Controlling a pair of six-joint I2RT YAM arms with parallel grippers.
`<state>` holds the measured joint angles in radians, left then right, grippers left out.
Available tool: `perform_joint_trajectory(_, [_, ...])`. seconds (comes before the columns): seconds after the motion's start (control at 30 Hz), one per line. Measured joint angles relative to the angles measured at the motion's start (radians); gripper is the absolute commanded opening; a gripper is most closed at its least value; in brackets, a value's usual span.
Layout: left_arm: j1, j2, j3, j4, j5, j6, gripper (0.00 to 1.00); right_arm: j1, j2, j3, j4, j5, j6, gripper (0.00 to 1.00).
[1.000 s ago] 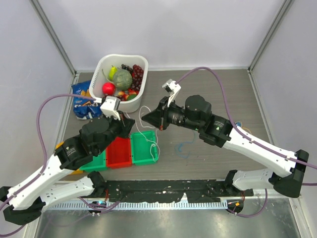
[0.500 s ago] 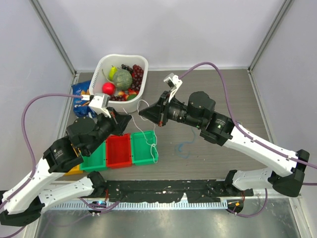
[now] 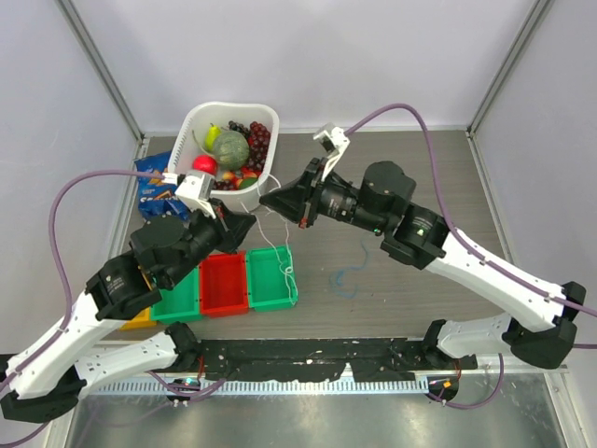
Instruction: Untangle the cables
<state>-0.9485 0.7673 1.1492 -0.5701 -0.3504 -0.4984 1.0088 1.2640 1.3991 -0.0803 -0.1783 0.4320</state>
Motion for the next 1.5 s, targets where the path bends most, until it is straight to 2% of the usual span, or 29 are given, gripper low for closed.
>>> perform_joint_trajectory(0.5, [0.0, 0.109, -0.037, 0.061, 0.119, -0.027, 0.0, 0.0, -0.103, 0.035, -0.017, 0.026, -0.013, 0.01])
perform_joint_trajectory(0.93, [0.0, -0.007, -0.056, 0.027, 0.016, -0.018, 0.0, 0.0, -0.019, 0.006, 0.035, 0.015, -0.004, 0.01])
perform_joint_trajectory(1.07, [0.0, -0.024, -0.12, 0.03, -0.019, -0.019, 0.0, 0.0, 0.02, -0.058, 0.09, 0.015, 0.021, 0.01])
perform_joint_trajectory(1.27, [0.0, 0.016, -0.304, 0.064, -0.033, -0.055, 0.0, 0.0, 0.103, -0.169, 0.171, 0.003, 0.09, 0.01])
perform_joint_trajectory(1.5, [0.0, 0.092, -0.491, 0.141, -0.031, -0.126, 0.0, -0.002, 0.115, -0.368, 0.169, 0.03, 0.133, 0.01])
